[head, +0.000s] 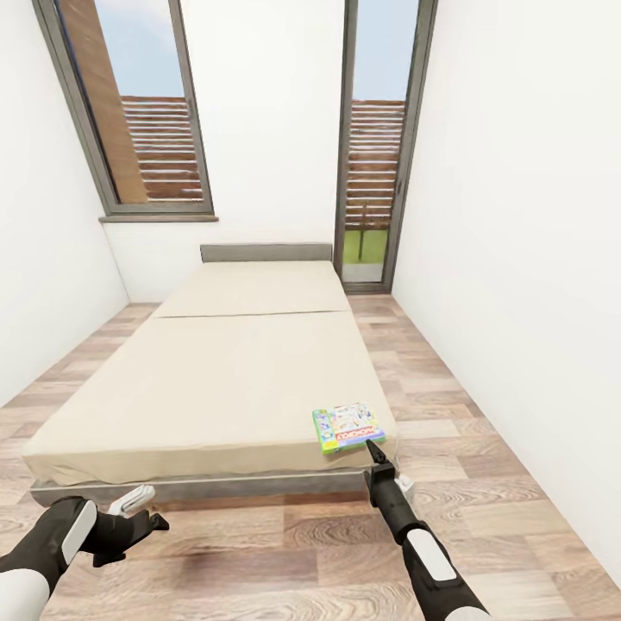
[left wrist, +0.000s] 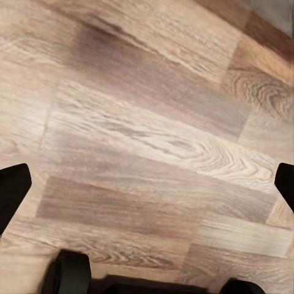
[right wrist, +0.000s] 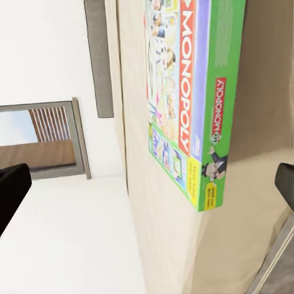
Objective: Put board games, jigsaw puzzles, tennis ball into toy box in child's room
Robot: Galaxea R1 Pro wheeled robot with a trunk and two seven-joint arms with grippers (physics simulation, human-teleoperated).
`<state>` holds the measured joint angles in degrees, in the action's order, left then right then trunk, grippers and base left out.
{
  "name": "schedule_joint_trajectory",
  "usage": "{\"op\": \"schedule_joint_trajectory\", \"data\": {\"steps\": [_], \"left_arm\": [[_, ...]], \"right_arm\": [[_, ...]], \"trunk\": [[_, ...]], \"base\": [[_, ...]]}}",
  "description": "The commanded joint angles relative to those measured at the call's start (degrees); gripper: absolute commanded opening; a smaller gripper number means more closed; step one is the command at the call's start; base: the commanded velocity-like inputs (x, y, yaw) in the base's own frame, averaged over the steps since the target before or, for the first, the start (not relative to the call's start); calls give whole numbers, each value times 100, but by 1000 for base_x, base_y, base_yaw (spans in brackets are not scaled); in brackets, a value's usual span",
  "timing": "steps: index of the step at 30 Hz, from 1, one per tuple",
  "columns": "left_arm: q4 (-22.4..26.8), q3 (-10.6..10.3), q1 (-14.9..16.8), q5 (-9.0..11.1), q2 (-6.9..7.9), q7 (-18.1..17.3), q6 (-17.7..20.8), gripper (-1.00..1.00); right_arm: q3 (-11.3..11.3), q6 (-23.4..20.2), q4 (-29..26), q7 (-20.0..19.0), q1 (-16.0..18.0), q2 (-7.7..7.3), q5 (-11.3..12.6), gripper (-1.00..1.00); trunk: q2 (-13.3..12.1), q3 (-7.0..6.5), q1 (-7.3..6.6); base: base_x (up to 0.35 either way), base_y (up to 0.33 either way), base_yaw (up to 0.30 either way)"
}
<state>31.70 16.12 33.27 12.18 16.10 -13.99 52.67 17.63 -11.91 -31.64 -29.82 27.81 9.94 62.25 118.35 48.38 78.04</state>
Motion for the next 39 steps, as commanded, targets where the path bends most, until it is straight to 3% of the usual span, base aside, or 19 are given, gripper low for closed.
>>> {"op": "schedule_joint_trajectory", "data": {"steps": [1, 8, 16, 39], "left_arm": [[3, 23, 4, -14, -2, -24, 27, 100], [3, 23, 3, -14, -2, -24, 32, 100], [3, 23, 4, -14, -2, -25, 33, 100], [3, 31, 3, -14, -2, -25, 24, 100]], "right_arm": [[35, -57, 0, -11, 4, 6, 48, 100], [66, -43, 0, 235, 5, 6, 50, 100], [335, 132, 5, 528, 5, 6, 57, 100], [391, 180, 7, 587, 11, 6, 47, 100]], "trunk": [[2, 5, 1], [2, 5, 1], [2, 5, 1], [2, 5, 1]], "base": [[132, 21, 0], [45, 7, 0], [4, 1, 0], [58, 19, 0]]}}
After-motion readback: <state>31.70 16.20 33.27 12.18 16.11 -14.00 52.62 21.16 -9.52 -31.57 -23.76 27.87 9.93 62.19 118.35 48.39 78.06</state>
